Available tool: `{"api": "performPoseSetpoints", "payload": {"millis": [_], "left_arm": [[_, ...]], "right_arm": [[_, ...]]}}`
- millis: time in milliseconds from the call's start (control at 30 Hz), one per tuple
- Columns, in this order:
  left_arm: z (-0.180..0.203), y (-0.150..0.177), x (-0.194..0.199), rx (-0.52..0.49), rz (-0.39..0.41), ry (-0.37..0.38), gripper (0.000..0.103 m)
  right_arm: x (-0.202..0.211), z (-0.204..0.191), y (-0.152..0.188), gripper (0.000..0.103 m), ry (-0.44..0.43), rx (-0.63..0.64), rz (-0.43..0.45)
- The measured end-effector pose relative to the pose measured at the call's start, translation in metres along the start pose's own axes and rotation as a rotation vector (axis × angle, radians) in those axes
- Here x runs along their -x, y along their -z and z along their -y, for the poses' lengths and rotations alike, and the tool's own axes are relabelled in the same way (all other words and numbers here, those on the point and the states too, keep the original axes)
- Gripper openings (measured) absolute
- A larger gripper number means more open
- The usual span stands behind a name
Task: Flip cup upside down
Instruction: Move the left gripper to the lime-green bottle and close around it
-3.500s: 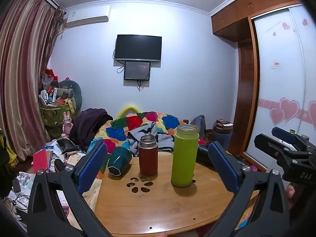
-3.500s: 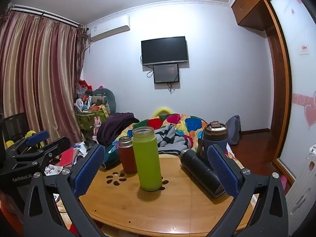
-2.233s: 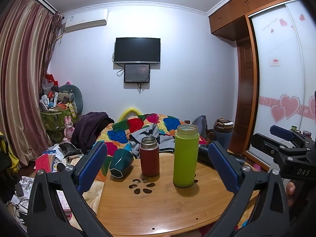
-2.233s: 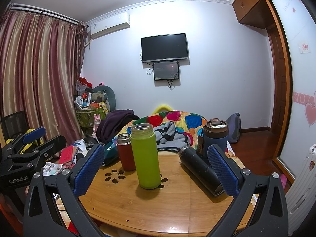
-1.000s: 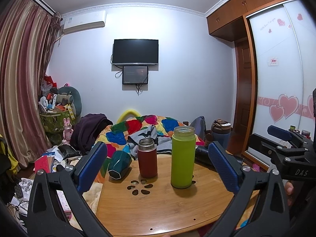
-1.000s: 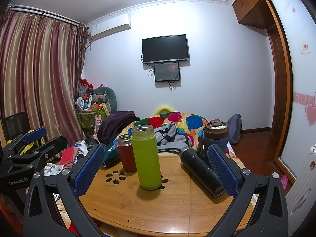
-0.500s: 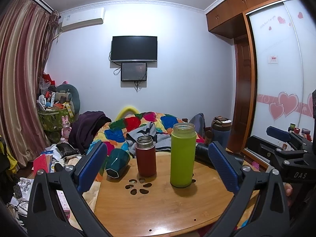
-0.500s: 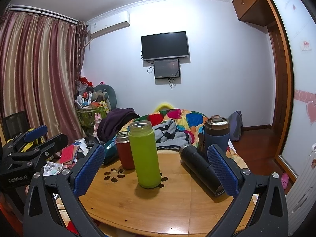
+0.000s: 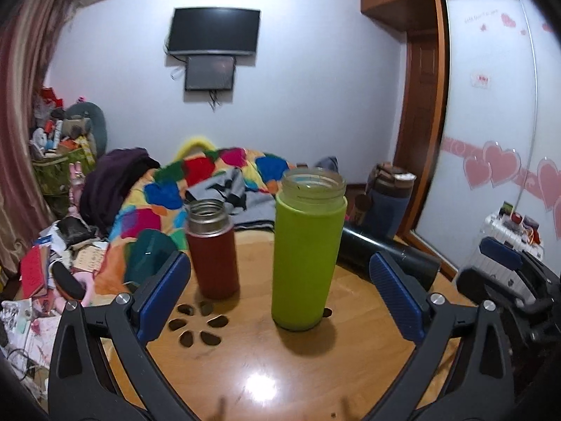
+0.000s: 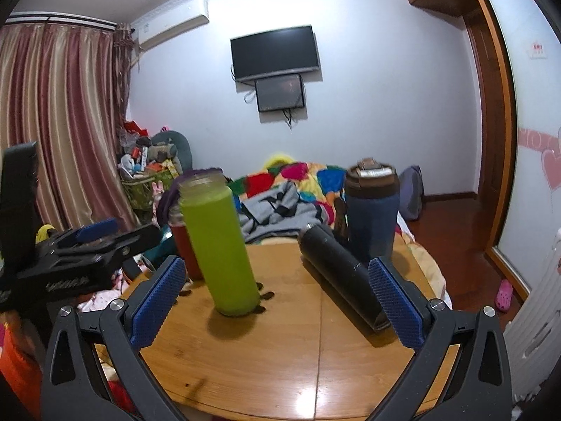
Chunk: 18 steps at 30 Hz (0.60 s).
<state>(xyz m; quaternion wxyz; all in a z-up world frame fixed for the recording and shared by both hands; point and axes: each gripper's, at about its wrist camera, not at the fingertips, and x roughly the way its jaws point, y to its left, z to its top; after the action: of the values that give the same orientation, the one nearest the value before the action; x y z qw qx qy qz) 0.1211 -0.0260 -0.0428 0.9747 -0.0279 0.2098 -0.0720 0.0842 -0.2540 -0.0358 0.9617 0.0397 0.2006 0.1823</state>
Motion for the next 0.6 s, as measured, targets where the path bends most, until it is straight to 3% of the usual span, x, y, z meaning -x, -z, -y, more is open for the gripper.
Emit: {"api": "performPoseSetpoints", "payload": {"millis": [167,267,367,467,600], "left_arm": [[0.003,-0.005,-0.040,-0.001,-0.041,0.052,0.103],[0.005,-0.008,-0.057,0.001,-0.057,0.072,0.089],[0.008,-0.011,-0.072,0.000,-0.085,0.085,0.082],[0.012,-0.011,-0.081,-0.008,-0.098,0.106,0.066],[0.013,-0.012,-0.086,-0.015,-0.099,0.106,0.064]], "right_arm": [[-0.019,0.011,0.012,0.103,0.004,-0.016,-0.058],[-0.030,0.018,0.017,0.103,0.000,-0.030,-0.087],[-0.039,0.022,0.022,0.103,-0.009,-0.042,-0.109],[-0.046,0.022,0.027,0.103,-0.019,-0.024,-0.125],[-0.050,0.012,0.033,0.103,-0.030,0.040,-0.111]]}}
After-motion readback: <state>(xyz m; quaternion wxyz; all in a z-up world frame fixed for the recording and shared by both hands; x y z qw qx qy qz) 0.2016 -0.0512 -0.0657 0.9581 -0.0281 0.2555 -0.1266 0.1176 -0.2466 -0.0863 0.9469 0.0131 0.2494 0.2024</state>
